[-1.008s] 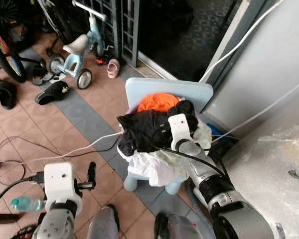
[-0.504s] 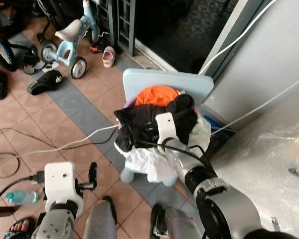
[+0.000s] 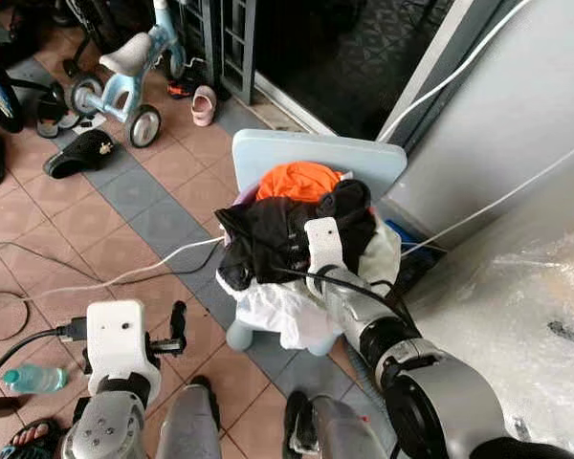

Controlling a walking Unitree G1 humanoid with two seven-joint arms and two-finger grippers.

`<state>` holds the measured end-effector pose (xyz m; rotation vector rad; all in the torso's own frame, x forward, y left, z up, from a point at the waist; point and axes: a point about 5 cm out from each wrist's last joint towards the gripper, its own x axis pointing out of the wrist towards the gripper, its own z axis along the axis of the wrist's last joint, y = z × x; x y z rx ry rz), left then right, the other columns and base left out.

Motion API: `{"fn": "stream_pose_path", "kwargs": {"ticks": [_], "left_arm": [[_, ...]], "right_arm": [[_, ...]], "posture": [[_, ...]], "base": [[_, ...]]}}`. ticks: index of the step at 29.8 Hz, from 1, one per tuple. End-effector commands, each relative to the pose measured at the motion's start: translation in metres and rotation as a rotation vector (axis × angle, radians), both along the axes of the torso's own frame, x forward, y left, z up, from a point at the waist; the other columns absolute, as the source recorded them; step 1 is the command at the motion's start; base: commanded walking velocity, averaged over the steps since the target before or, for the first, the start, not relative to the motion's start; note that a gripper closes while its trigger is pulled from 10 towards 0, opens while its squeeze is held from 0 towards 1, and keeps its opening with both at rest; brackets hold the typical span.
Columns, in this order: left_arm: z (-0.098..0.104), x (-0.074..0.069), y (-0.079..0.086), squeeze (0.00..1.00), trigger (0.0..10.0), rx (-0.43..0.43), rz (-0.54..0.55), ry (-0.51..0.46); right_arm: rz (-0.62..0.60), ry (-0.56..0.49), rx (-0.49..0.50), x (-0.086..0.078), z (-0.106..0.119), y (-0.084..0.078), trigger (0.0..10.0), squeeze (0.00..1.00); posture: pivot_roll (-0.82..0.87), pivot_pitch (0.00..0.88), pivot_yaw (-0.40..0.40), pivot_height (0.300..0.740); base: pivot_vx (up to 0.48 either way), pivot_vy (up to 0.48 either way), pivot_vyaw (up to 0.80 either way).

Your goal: Clothes washing

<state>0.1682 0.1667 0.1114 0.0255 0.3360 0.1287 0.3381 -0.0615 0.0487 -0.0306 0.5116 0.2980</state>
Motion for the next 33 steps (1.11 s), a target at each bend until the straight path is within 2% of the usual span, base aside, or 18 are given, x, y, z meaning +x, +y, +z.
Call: {"fn": "stream_pose_path", "kwargs": {"ticks": [1,8,12,14,15,18,20,23,24,28,30,31,32,33], "left_arm": [[-0.004,0.004,0.001,0.00,10.0,0.006,0.007,0.005],[-0.004,0.027,0.000,0.00,10.0,0.013,-0.001,-0.044],[-0.005,0.045,0.003,0.00,10.0,0.021,-0.001,-0.079],[-0.005,0.048,0.003,0.00,10.0,0.022,-0.003,-0.087],[-0.006,0.053,0.004,0.00,10.0,0.025,-0.005,-0.092],[-0.007,0.073,0.004,0.00,10.0,0.051,-0.007,-0.129],[-0.008,0.079,0.003,0.00,10.0,0.065,-0.007,-0.132],[-0.003,0.094,-0.006,0.00,10.0,0.041,-0.046,-0.176],[-0.003,0.096,-0.005,0.00,10.0,0.040,-0.047,-0.180],[0.002,0.109,-0.014,0.00,10.0,0.028,-0.073,-0.222],[0.003,0.115,-0.017,0.00,10.0,0.026,-0.087,-0.229],[0.003,0.117,-0.018,0.00,10.0,0.024,-0.093,-0.231],[0.002,0.119,-0.019,0.00,10.0,0.022,-0.099,-0.233],[0.002,0.121,-0.021,0.00,10.0,0.021,-0.107,-0.235]], "right_arm": [[-0.007,0.057,0.001,-0.005,-0.011,-0.008,0.0,0.00],[-0.014,0.029,0.029,0.004,-0.001,-0.018,0.0,0.00],[-0.042,-0.002,0.047,0.013,0.009,-0.027,0.0,0.00],[-0.045,-0.016,0.061,0.015,0.013,-0.028,0.0,0.00],[-0.044,-0.029,0.071,0.017,0.016,-0.028,0.0,0.00],[0.008,-0.255,0.120,0.032,0.051,-0.036,0.0,0.00],[0.018,-0.304,0.125,0.033,0.058,-0.038,0.0,0.00],[0.000,-0.457,0.138,0.023,0.072,-0.051,0.0,0.00],[-0.005,-0.466,0.137,0.023,0.073,-0.051,0.0,0.00],[-0.116,-0.687,0.101,-0.002,0.095,-0.072,0.0,0.00],[-0.163,-0.711,0.105,-0.008,0.099,-0.077,0.0,0.00],[-0.177,-0.721,0.104,-0.010,0.100,-0.078,3.3,0.00],[-0.177,-0.725,0.091,-0.012,0.101,-0.078,3.3,0.00],[-0.180,-0.720,0.067,-0.013,0.101,-0.078,10.0,0.00]], "posture": [[0.22,0.198,-0.167,0.740],[0.21,0.125,-0.172,0.740],[0.18,0.039,-0.156,0.740],[0.18,0.039,-0.156,0.740],[0.15,0.006,-0.148,0.740],[0.09,0.000,-0.108,0.740],[0.09,0.000,-0.103,0.740],[0.04,0.000,-0.048,0.740],[0.04,0.000,-0.040,0.740],[0.00,0.000,-0.003,0.740],[-0.02,0.000,0.016,0.740],[-0.03,0.000,0.019,0.740],[-0.05,0.000,0.029,0.740],[-0.05,0.000,0.031,0.740]], "base": [[0.000,0.000,0.00],[0.000,0.000,0.00],[0.000,0.000,0.00],[0.000,0.000,0.00],[0.000,0.000,0.00],[0.000,0.000,0.00],[0.000,0.000,0.00],[0.000,0.000,0.00],[0.000,0.000,0.00],[0.000,0.000,0.00],[0.000,0.000,0.00],[0.000,0.000,0.00],[0.000,0.000,0.00],[0.000,0.000,0.00]]}}
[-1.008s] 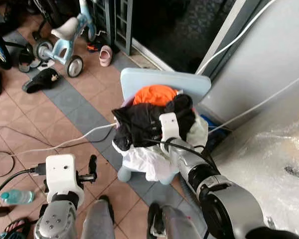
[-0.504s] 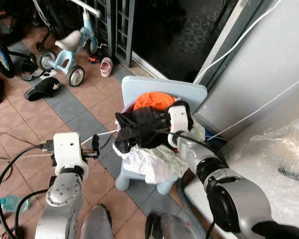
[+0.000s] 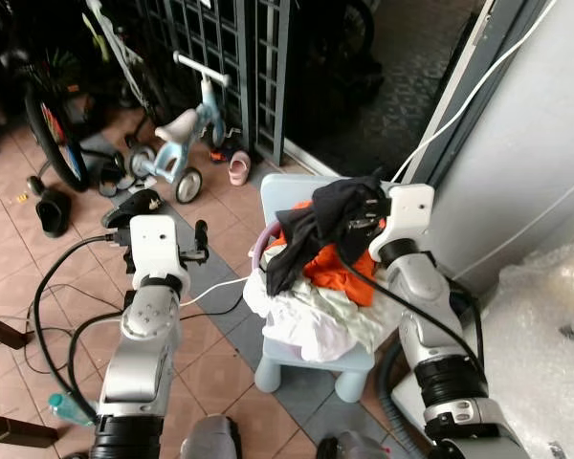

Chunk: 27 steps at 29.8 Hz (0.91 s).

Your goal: Clothes washing

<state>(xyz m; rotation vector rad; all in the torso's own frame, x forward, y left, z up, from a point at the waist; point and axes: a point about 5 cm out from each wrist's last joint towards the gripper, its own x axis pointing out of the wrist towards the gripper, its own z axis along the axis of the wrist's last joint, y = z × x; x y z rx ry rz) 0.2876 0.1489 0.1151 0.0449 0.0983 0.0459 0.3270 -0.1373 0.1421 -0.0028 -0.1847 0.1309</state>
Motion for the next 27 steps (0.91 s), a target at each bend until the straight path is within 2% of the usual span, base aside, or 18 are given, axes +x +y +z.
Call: {"fn": "stream_pose_path", "kwargs": {"ticks": [1,3,10,19,23,27], "left_arm": [[-0.001,0.005,-0.007,0.00,10.0,0.002,-0.034,-0.008],[0.000,0.007,-0.009,0.00,10.0,-0.001,-0.042,-0.014],[-0.006,0.006,-0.008,0.00,10.0,0.000,-0.044,-0.015],[-0.008,0.003,-0.004,0.00,10.0,0.005,-0.036,-0.013],[-0.009,0.003,-0.003,0.00,10.0,0.009,-0.034,-0.011],[-0.010,0.001,-0.002,0.00,10.0,0.011,-0.035,-0.011]], "right_arm": [[-0.046,-0.015,0.004,-0.004,0.007,-0.003,10.0,0.00],[-0.060,-0.003,0.008,-0.006,0.008,-0.003,10.0,0.00],[-0.067,0.009,-0.026,-0.011,0.010,-0.004,10.0,0.00],[-0.078,0.015,-0.038,-0.010,0.014,-0.004,10.0,0.00],[-0.068,0.015,-0.051,-0.011,0.014,-0.003,10.0,0.00],[-0.071,0.025,-0.056,-0.012,0.013,-0.003,10.0,0.00]], "posture": [[-0.05,0.000,0.034,0.740],[-0.06,0.000,0.035,0.740],[-0.06,0.000,0.030,0.740],[-0.05,0.000,0.023,0.740],[-0.05,0.000,0.022,0.740],[-0.05,0.000,0.021,0.740]], "base": [[0.000,0.000,0.00],[0.000,0.000,-0.20],[0.000,0.000,-0.77],[0.000,0.000,-0.77],[0.000,0.000,0.00],[-0.336,0.000,0.00]]}}
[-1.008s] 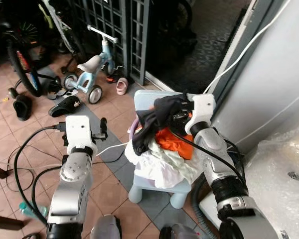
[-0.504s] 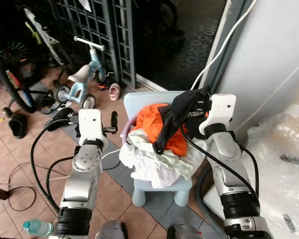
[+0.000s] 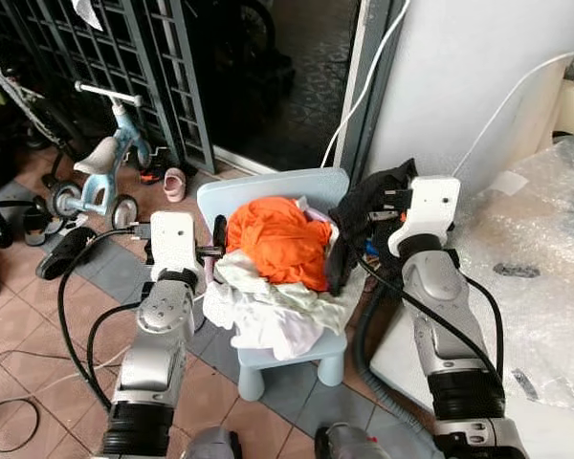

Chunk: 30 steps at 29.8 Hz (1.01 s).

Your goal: Clothes washing

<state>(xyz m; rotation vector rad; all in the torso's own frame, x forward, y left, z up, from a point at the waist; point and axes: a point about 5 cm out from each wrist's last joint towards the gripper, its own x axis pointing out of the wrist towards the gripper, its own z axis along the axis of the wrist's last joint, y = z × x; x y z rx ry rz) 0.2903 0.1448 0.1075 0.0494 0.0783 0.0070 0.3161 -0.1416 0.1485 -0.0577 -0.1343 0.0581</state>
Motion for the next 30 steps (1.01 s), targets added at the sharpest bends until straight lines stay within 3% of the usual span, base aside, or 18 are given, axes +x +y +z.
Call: {"fn": "stream_pose_path", "kwargs": {"ticks": [1,10,25,30], "left_arm": [[-0.0028,-0.0016,0.0025,0.00,10.0,0.008,0.005,0.008],[-0.0029,-0.0012,0.0022,0.00,10.0,0.008,0.004,0.007],[0.0018,-0.0018,-0.0009,0.00,10.0,-0.021,-0.040,-0.038],[-0.0001,-0.0043,-0.0043,0.00,10.0,-0.020,-0.062,-0.036]], "right_arm": [[0.007,-0.020,-0.006,-0.0016,0.0061,0.0016,10.0,0.00],[0.009,-0.017,-0.013,-0.0006,0.0070,0.0019,10.0,0.00],[0.022,-0.020,-0.028,-0.0013,0.0080,0.0061,10.0,0.00],[0.017,-0.019,-0.031,-0.0005,0.0067,0.0055,10.0,0.00]], "posture": [[-0.05,0.000,0.021,0.740],[-0.05,0.000,0.019,0.740],[-0.05,0.000,0.003,0.740],[-0.05,0.000,0.010,0.740]], "base": [[0.000,0.000,0.00],[0.000,0.000,0.00],[0.000,0.000,-0.76],[0.000,-0.262,-0.78]]}}
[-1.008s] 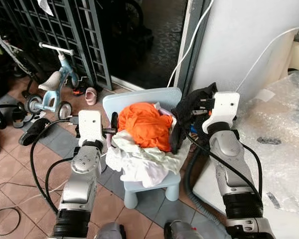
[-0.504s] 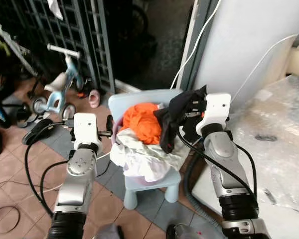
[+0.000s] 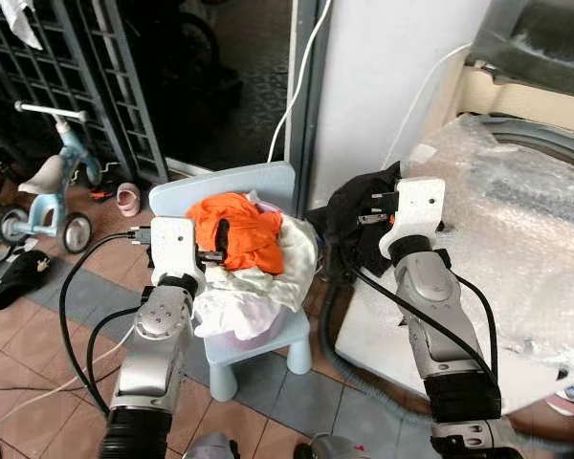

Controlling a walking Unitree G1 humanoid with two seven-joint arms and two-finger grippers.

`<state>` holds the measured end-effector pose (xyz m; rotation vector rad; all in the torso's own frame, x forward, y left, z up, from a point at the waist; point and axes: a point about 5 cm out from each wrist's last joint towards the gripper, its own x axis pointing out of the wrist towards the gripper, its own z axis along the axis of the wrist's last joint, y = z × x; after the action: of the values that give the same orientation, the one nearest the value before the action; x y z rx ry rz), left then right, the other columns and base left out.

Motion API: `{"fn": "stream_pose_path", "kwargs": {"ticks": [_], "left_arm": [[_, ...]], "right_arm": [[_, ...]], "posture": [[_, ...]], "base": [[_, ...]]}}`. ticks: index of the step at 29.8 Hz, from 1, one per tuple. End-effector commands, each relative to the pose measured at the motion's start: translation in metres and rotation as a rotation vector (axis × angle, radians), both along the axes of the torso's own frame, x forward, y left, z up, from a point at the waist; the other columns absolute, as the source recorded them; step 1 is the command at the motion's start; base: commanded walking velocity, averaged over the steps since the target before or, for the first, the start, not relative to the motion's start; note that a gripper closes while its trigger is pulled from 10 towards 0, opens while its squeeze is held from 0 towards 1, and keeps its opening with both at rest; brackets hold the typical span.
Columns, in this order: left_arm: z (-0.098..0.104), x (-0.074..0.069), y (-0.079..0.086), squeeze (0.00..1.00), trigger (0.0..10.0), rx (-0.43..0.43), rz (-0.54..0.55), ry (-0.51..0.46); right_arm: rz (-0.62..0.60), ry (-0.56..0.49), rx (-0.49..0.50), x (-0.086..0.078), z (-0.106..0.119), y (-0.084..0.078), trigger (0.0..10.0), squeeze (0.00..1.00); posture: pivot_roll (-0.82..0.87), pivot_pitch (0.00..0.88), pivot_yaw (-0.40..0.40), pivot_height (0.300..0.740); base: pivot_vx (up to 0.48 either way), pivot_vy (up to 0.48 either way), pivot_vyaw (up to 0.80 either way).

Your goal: Clothes washing

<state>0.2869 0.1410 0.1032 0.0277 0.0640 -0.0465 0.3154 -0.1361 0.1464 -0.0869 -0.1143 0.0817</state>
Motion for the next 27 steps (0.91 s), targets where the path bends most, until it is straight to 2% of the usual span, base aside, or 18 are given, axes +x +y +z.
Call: {"fn": "stream_pose_path", "kwargs": {"ticks": [1,9,22,27], "left_arm": [[0.004,-0.001,0.000,0.00,10.0,0.004,-0.011,-0.023],[0.003,0.000,-0.001,0.00,10.0,0.009,-0.021,-0.017],[0.000,-0.004,-0.001,0.00,10.0,0.013,-0.019,-0.004],[0.003,-0.001,-0.001,0.00,10.0,0.038,-0.009,-0.021]], "right_arm": [[-0.005,-0.043,0.000,0.000,0.010,0.000,10.0,0.00],[-0.008,-0.060,-0.007,0.000,0.013,0.000,10.0,0.00],[0.030,-0.057,-0.021,-0.001,0.011,0.009,10.0,0.00],[0.040,-0.057,-0.028,0.000,0.010,0.011,10.0,0.00]], "posture": [[-0.05,0.000,0.016,0.740],[-0.06,0.000,0.022,0.740],[-0.05,0.000,0.008,0.740],[-0.05,0.000,0.015,0.740]], "base": [[0.000,-0.341,-0.75],[0.000,-0.405,-0.09],[0.000,-0.442,0.00],[0.000,0.000,0.00]]}}
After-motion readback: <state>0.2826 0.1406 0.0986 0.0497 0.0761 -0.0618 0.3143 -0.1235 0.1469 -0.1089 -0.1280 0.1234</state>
